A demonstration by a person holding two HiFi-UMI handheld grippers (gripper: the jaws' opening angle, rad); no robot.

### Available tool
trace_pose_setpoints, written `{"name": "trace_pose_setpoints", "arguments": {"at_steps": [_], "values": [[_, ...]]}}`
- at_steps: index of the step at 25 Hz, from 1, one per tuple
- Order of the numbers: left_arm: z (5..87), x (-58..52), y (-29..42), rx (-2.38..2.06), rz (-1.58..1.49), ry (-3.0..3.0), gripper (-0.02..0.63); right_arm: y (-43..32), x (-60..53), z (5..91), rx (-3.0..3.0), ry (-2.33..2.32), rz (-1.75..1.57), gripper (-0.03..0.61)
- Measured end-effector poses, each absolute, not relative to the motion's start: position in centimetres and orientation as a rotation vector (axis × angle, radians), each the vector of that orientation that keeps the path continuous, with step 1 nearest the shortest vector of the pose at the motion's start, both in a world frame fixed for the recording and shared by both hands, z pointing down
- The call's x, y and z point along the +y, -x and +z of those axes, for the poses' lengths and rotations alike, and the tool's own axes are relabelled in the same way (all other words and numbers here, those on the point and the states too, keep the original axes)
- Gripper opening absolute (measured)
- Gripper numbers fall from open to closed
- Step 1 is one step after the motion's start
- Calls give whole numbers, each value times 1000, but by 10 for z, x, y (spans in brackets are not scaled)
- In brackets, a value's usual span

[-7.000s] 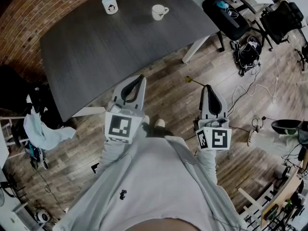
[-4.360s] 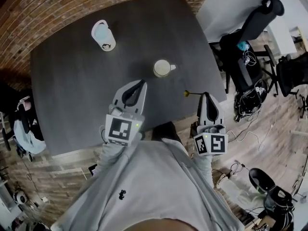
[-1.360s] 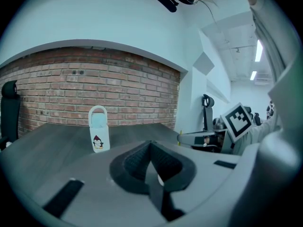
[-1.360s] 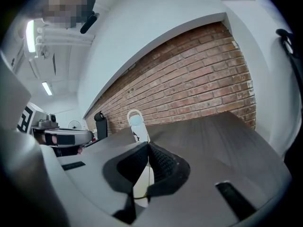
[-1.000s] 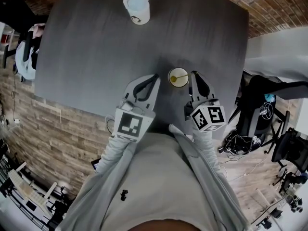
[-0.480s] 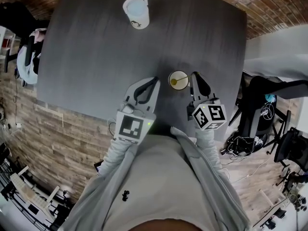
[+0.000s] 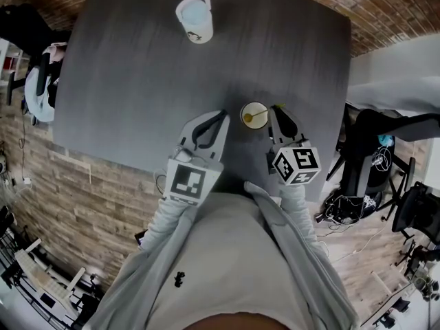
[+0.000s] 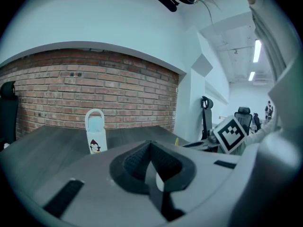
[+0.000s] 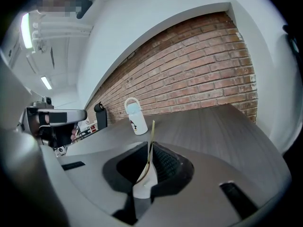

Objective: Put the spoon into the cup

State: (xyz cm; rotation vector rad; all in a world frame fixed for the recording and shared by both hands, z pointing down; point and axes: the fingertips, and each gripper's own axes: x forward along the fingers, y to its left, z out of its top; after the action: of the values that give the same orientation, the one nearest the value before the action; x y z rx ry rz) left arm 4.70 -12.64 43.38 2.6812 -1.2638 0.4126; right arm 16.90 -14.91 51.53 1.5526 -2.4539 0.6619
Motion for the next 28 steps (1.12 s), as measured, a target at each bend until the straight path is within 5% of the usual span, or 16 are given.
{"name": "trace_pose_setpoints", "arguments": {"at_steps": [15,28], "values": [[419,-126,-43,-1295,369,-2701,20,-170,-147,506,-2443,-1554,630,150],[395,-123,-44,-1313,317,-2751,20,-182,-137,459,-2477,-1613,493,160]]}}
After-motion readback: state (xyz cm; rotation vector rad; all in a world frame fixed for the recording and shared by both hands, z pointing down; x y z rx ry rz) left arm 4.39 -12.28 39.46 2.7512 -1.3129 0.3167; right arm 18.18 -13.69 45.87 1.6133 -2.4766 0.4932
